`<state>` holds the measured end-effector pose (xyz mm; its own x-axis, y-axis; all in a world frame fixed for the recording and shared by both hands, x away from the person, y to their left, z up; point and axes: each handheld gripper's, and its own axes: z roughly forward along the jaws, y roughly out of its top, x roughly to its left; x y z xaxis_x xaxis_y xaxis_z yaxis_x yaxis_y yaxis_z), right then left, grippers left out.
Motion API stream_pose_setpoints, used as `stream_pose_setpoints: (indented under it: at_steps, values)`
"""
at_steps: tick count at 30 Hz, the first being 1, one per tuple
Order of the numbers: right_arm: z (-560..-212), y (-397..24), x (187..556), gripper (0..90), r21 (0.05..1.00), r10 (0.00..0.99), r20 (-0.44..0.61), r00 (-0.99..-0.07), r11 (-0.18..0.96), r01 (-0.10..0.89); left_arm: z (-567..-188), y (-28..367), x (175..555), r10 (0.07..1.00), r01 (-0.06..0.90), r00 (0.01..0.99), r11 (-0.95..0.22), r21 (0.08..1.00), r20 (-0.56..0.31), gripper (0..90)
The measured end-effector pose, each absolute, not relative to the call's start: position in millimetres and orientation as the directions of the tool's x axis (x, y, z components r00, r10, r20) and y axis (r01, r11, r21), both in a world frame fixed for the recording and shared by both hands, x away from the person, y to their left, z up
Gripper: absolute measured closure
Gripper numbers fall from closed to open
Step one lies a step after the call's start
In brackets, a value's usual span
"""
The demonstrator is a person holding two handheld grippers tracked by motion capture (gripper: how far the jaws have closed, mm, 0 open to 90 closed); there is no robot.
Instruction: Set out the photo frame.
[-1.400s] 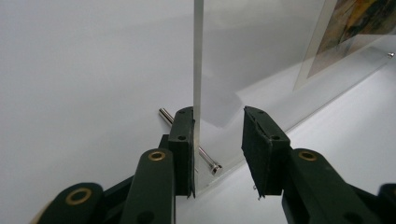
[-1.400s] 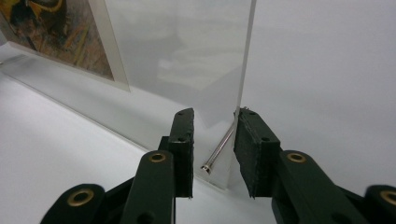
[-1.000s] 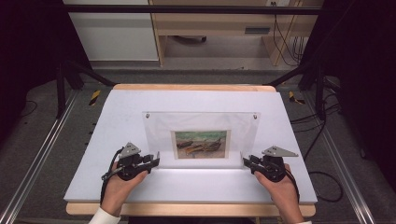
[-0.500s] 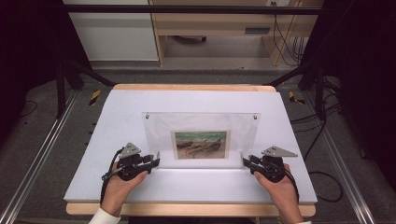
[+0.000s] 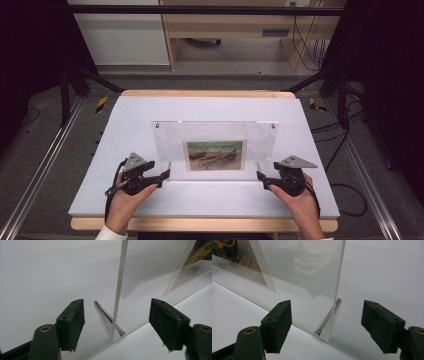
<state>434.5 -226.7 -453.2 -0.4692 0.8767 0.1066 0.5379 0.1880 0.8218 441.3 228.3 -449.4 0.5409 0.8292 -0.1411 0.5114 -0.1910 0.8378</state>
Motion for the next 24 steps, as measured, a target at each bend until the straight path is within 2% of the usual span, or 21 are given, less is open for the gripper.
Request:
stream_pose_setpoints:
  at_steps: [8, 14, 19, 24]
  values:
    - [-448, -242, 427, 13.9, 0.854, 0.871, 0.093, -0.483, 0.179, 0.488, -445, 241, 441, 0.84, 0.482, 0.532, -0.194, 0.854, -0.109, 15.3]
    - [-444, -261, 423, 12.9, 0.878, 0.886, 0.088, -0.455, 0.147, 0.455, -440, 261, 443, 0.856, 0.459, 0.507, -0.173, 0.871, -0.097, 9.6]
    - [-444, -278, 422, 13.3, 0.879, 0.923, 0.062, -0.379, 0.129, 0.459, -440, 281, 446, 0.884, 0.451, 0.461, -0.159, 0.878, -0.077, 7.0]
    - [-455, -293, 425, 20.5, 0.849, 0.965, -0.023, -0.263, 0.158, 0.505, -444, 295, 450, 0.918, 0.461, 0.395, -0.228, 0.858, 0.031, 6.9]
